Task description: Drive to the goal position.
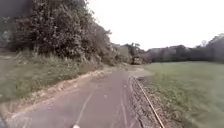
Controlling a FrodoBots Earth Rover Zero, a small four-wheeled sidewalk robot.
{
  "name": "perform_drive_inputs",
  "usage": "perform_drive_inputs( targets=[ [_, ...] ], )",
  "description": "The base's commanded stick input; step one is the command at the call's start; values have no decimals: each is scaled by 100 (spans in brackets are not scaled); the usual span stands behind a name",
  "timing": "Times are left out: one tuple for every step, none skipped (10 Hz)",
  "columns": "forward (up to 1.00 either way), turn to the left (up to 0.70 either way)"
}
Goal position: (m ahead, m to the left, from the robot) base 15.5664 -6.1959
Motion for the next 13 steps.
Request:
perform_drive_inputs(
  targets=[
    [70, -20],
    [70, -35],
    [70, -35],
    [70, -35],
    [70, -29],
    [70, -21],
    [70, 0],
    [70, 0],
    [70, 0],
    [70, 0],
    [70, 0],
    [70, 0],
    [70, 0]
  ],
)
